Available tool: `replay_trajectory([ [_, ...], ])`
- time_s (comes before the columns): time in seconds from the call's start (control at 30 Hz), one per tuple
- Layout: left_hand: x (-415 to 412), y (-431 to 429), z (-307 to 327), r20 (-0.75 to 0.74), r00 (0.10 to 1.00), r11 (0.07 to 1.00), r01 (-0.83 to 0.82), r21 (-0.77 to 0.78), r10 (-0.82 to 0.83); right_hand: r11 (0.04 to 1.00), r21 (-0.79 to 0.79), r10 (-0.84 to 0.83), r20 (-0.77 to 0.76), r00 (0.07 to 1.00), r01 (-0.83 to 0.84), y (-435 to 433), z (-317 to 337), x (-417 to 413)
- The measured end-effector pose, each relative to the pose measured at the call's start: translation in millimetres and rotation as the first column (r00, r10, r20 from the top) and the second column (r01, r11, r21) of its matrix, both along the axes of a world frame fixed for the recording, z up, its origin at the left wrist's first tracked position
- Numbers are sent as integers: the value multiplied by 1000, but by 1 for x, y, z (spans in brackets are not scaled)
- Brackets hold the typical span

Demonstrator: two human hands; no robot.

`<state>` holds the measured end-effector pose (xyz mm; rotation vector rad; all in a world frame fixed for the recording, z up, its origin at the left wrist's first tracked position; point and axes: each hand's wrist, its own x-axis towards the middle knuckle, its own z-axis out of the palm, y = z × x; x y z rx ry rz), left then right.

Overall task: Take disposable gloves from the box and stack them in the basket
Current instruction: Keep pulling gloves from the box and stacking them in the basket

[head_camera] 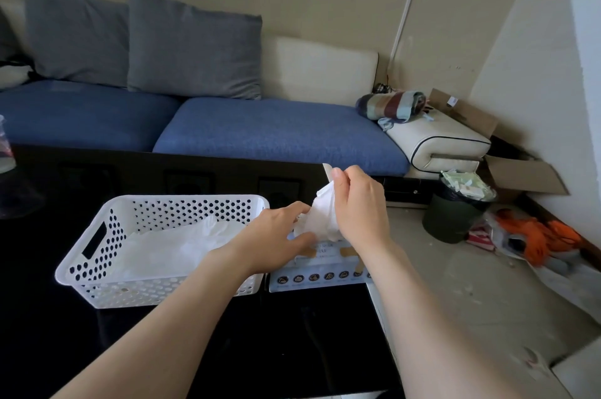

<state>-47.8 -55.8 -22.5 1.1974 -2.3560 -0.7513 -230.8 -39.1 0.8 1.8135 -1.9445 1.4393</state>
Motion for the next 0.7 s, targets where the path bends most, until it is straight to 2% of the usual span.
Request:
replay_trajectory([
  [0.13, 0, 1, -2, 13, 1000, 1000, -5, -21, 5, 987, -162, 0, 31, 1000, 5, -3, 7, 6],
  [0.4, 0, 2, -1, 81, 996, 994, -39, -102, 48, 960, -278, 42, 239, 970, 27, 3, 22, 15],
  [0.5, 1, 6, 4, 25, 995, 984, -94, -150, 99, 940, -331, 21, 292, 956, 80, 6, 28, 17],
  [0.7, 5, 12, 17, -102, 992, 978, -98, -183, 80, 886, -432, 12, 385, 923, 169, 13, 42, 27],
])
